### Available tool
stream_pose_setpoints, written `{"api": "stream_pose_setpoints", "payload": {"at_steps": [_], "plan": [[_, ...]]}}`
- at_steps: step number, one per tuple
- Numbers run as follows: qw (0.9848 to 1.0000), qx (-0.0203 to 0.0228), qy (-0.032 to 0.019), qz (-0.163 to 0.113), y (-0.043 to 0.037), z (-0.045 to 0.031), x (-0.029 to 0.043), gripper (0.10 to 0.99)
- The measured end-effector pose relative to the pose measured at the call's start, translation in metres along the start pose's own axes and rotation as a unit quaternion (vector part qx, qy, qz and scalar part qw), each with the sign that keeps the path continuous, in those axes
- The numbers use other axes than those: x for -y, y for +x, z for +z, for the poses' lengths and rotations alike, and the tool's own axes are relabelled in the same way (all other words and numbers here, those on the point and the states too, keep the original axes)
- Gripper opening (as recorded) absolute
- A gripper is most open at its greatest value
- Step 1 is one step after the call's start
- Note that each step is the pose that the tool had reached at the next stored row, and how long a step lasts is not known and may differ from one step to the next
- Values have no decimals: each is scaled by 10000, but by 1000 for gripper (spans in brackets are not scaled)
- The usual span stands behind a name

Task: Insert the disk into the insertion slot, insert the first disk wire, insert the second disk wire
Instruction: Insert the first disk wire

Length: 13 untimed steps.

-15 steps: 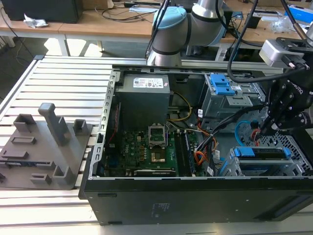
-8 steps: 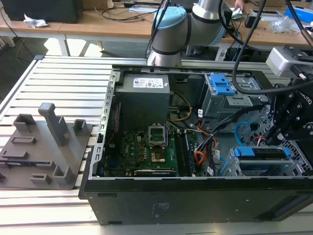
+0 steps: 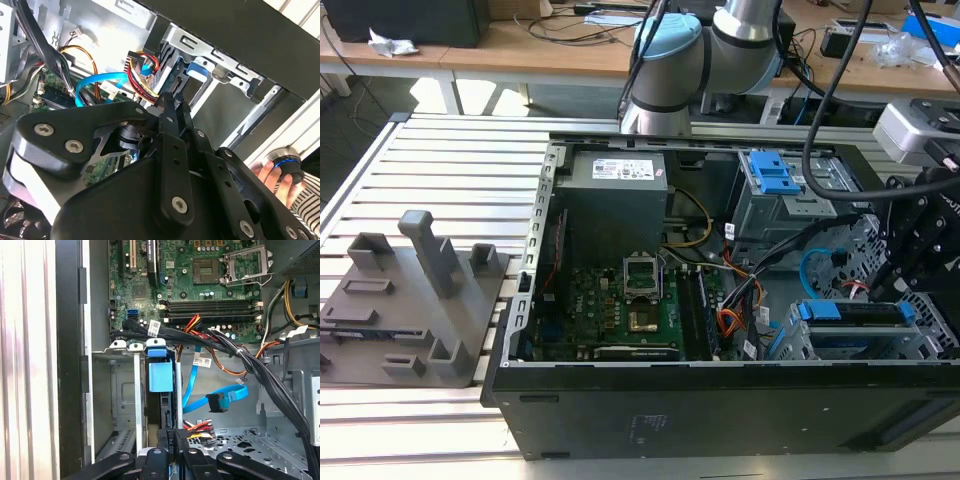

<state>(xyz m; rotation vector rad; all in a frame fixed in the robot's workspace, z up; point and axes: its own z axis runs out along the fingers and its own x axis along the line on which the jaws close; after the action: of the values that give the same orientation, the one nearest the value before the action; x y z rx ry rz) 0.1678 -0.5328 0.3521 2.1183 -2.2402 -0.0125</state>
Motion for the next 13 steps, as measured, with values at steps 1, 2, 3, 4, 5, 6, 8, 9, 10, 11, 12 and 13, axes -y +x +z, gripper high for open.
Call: {"api": "stream_pose_setpoints", "payload": {"at_steps": [1,2,3,4,5,6,8,9,10,11,12,13], "plan": [[10000,0,-1,0,-1,14,5,176],[10000,0,0,0,-1,24,7,176],[10000,-1,0,0,-2,29,9,176],[10000,-1,0,0,-2,34,9,176],[10000,-1,0,0,-2,39,10,176],[10000,0,0,0,-2,43,10,176],[10000,0,0,0,-3,57,12,176],[10000,0,0,0,-3,61,12,176],[10000,-1,0,0,-3,68,13,176],[10000,2,0,0,-3,75,14,176],[10000,7,-1,0,-4,80,15,176],[10000,14,-1,-1,-4,87,16,176]]}}
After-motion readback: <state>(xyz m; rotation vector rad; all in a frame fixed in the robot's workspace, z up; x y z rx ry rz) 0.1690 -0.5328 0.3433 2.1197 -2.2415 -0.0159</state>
